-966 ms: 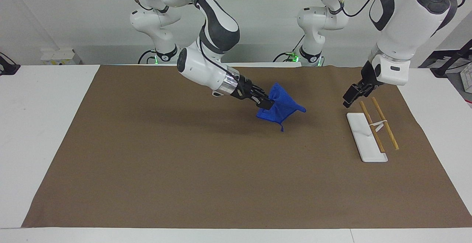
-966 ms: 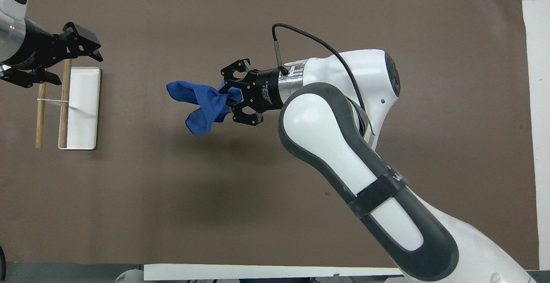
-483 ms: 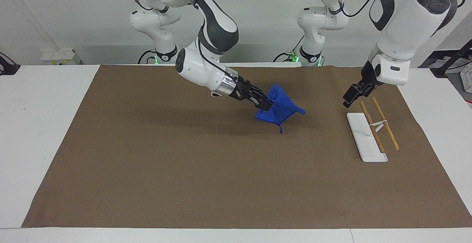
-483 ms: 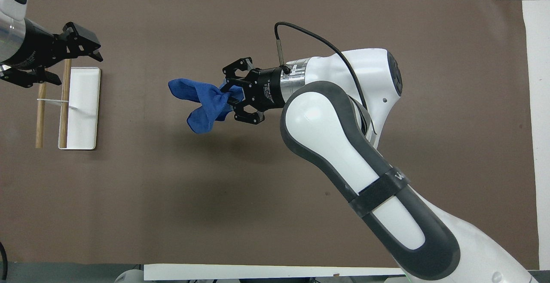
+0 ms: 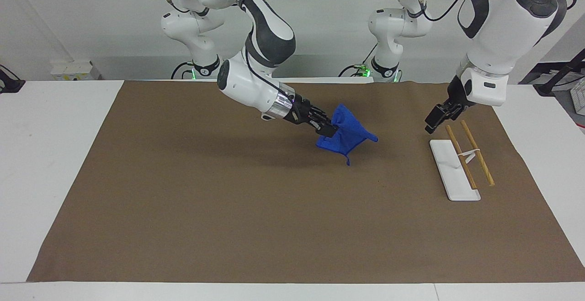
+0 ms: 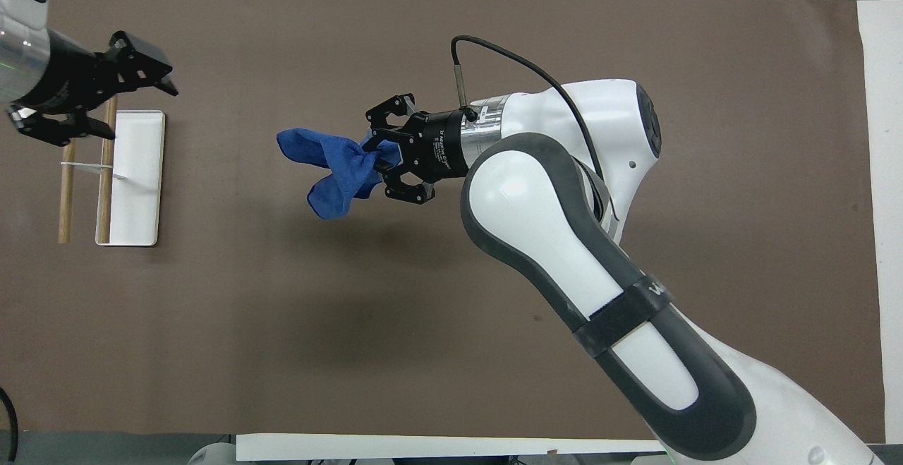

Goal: Right arm passes towel to left arm to hang

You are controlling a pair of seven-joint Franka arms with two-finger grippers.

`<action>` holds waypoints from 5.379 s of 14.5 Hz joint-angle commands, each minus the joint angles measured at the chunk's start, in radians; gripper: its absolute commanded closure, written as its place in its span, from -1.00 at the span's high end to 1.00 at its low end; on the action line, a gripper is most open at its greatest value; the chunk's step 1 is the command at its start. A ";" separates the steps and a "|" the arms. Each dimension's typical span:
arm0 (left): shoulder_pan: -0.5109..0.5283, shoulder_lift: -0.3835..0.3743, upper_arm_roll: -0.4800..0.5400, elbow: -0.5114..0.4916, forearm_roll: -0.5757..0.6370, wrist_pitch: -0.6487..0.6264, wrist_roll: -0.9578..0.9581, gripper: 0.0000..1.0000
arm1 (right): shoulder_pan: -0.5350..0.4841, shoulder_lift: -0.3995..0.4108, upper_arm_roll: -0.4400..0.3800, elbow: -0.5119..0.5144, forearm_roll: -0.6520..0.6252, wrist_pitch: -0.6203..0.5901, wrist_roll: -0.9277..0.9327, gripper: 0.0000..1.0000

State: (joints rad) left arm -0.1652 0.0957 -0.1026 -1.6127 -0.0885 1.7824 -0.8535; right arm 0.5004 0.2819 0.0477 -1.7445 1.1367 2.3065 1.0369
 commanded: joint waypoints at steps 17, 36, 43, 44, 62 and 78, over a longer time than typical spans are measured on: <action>-0.007 -0.016 -0.123 -0.200 -0.109 0.186 -0.593 0.65 | 0.036 -0.023 0.007 -0.038 0.023 0.102 0.012 -0.99; 0.000 -0.002 -0.128 -0.190 -0.226 0.219 -0.595 -0.99 | 0.036 -0.021 0.007 -0.036 0.023 0.102 0.012 -0.95; -0.002 -0.002 -0.128 -0.187 -0.226 0.219 -0.585 -0.99 | 0.032 -0.021 0.006 -0.035 0.021 0.097 0.005 -0.83; 0.000 -0.001 -0.126 -0.176 -0.226 0.212 -0.585 -0.99 | 0.032 -0.021 0.006 -0.035 0.021 0.099 0.005 -0.79; 0.009 -0.001 0.052 -0.136 -0.133 0.108 -0.144 -1.00 | -0.310 -0.038 -0.006 0.034 -1.001 -0.265 -0.676 1.00; 0.052 0.013 0.438 -0.173 -0.112 0.340 1.013 -1.00 | -0.577 -0.260 -0.037 0.381 -1.250 -0.987 -1.109 1.00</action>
State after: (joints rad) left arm -0.1176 0.1089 0.3204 -1.7679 -0.2129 2.0522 0.0620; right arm -0.0759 0.0332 0.0093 -1.3630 -0.1060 1.3463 -0.0255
